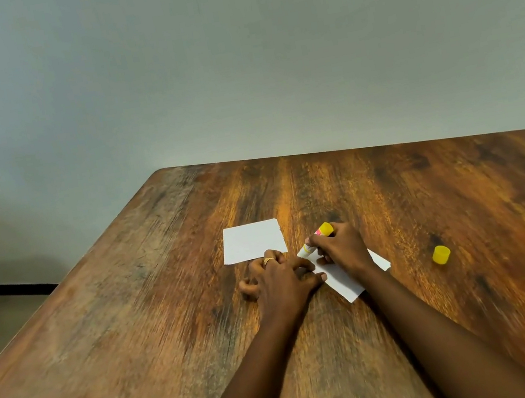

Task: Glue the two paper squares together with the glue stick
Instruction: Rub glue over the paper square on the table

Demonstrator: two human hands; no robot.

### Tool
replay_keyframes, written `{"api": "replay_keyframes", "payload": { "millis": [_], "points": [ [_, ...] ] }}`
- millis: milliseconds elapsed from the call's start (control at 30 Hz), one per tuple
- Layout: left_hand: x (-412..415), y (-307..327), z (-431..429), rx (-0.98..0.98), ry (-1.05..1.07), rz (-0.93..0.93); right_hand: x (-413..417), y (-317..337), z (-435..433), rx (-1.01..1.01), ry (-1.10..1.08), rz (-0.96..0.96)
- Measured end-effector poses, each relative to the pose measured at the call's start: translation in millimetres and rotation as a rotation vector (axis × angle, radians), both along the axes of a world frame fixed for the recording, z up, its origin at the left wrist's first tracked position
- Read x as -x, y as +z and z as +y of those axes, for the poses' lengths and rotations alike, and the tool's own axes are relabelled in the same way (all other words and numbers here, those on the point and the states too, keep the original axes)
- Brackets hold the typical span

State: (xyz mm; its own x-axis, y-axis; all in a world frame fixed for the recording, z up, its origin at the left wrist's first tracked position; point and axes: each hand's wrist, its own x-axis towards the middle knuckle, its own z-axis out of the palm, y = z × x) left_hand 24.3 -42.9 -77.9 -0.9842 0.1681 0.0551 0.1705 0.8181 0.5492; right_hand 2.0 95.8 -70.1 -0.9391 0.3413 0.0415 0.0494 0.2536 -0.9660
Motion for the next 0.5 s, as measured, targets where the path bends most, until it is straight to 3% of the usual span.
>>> {"api": "replay_keyframes", "payload": {
  "millis": [500],
  "points": [
    [2.8,-2.0,0.1,0.024,-0.001,-0.029,-4.0,6.1,7.4,-0.064,-0.031,0.04]
  ]
}}
